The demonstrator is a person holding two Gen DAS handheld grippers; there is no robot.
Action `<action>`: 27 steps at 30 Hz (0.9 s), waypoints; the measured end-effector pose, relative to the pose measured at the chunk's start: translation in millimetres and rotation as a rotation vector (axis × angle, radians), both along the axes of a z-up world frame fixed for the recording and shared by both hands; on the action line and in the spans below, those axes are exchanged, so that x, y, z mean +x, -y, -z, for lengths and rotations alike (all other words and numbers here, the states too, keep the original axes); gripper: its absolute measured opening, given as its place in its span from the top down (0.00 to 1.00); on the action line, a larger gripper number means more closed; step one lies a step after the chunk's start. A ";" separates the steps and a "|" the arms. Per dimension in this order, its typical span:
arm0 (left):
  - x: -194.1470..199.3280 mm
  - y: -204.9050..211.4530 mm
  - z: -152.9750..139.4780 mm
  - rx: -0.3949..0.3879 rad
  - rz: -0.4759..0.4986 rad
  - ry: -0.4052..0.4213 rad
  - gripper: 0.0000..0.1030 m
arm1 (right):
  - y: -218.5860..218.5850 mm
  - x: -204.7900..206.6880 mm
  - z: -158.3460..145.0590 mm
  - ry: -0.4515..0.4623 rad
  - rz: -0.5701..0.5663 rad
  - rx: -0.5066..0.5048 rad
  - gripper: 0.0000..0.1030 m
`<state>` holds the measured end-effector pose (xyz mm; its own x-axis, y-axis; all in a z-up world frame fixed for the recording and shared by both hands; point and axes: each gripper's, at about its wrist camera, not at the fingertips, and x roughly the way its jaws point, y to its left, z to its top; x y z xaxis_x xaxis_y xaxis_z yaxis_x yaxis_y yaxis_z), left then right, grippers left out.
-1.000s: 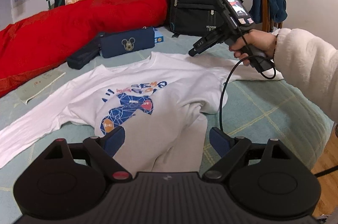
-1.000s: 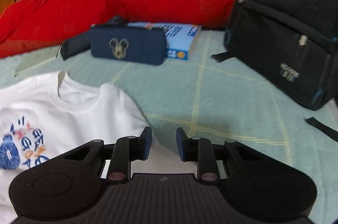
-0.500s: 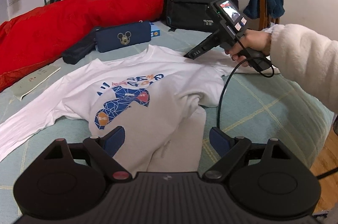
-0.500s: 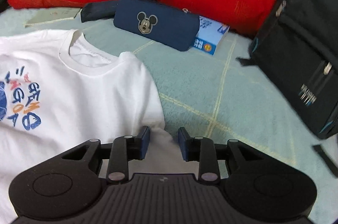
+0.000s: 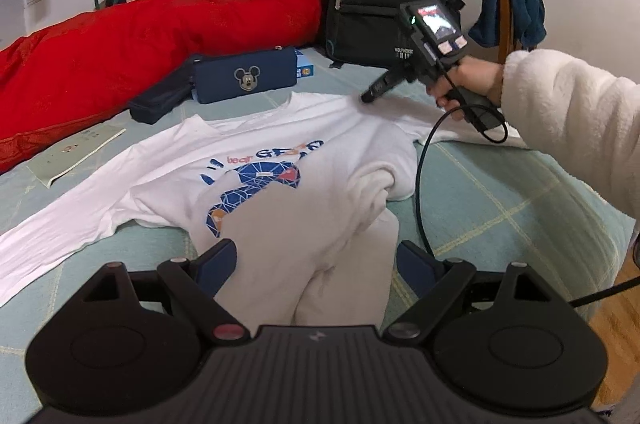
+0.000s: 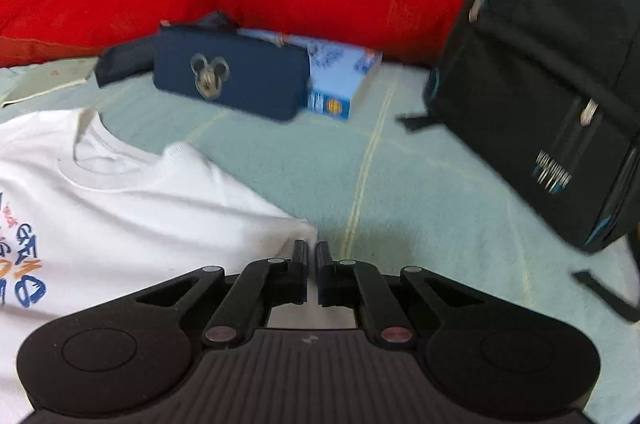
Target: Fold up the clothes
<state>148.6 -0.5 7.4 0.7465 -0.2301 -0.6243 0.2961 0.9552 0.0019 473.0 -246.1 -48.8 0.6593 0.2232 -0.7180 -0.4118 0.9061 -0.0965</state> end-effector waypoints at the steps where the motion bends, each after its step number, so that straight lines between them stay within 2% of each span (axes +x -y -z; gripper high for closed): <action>1: -0.6 -1.5 -1.0 -0.005 -0.001 0.002 0.15 | -1.1 1.7 0.5 -0.019 -0.005 -0.007 0.91; 5: -2.6 -9.6 -4.8 -0.020 -0.016 0.012 0.15 | -1.7 -1.2 -22.8 0.007 0.008 0.039 0.86; 7: -1.9 -14.0 -6.5 -0.025 -0.032 0.019 0.15 | -12.7 -4.1 -32.3 0.019 -0.041 0.053 0.79; 9: -2.4 -16.9 -7.1 -0.030 -0.041 0.021 0.15 | -33.4 -5.1 -34.1 0.041 -0.119 0.019 0.66; 12: -4.7 -20.7 -7.0 -0.036 -0.049 0.018 0.15 | -64.4 6.8 -25.9 0.027 -0.185 -0.029 0.62; 14: -6.2 -21.9 -7.5 -0.029 -0.057 0.019 0.15 | -82.4 19.2 -16.9 0.005 -0.188 -0.050 0.62; 16: -6.1 -24.1 -7.6 -0.036 -0.061 0.020 0.15 | -91.8 28.6 -10.7 -0.017 -0.191 -0.030 0.61; 18: -4.5 -26.2 -6.9 -0.046 -0.062 0.021 0.15 | -98.2 37.2 -7.3 -0.039 -0.201 -0.006 0.53; 20: -2.1 -28.2 -5.4 -0.057 -0.060 0.017 0.15 | -104.4 43.4 -4.5 -0.045 -0.212 -0.004 0.49; 22: 0.8 -28.2 -2.4 -0.058 -0.055 0.010 0.15 | -112.4 49.1 1.7 -0.085 -0.224 -0.045 0.50; 23: 1.6 -28.1 -1.2 -0.057 -0.055 0.007 0.15 | -116.8 51.9 5.4 -0.110 -0.230 -0.074 0.55; 25: 3.5 -29.5 1.5 -0.059 -0.056 0.003 0.15 | -122.9 51.7 7.6 -0.129 -0.265 -0.109 0.67; 26: 4.3 -30.3 2.5 -0.062 -0.057 0.001 0.15 | -125.7 51.0 7.2 -0.123 -0.273 -0.128 0.82; 27: 5.0 -31.0 3.5 -0.065 -0.059 -0.001 0.15 | -128.7 50.5 6.2 -0.106 -0.266 -0.152 0.90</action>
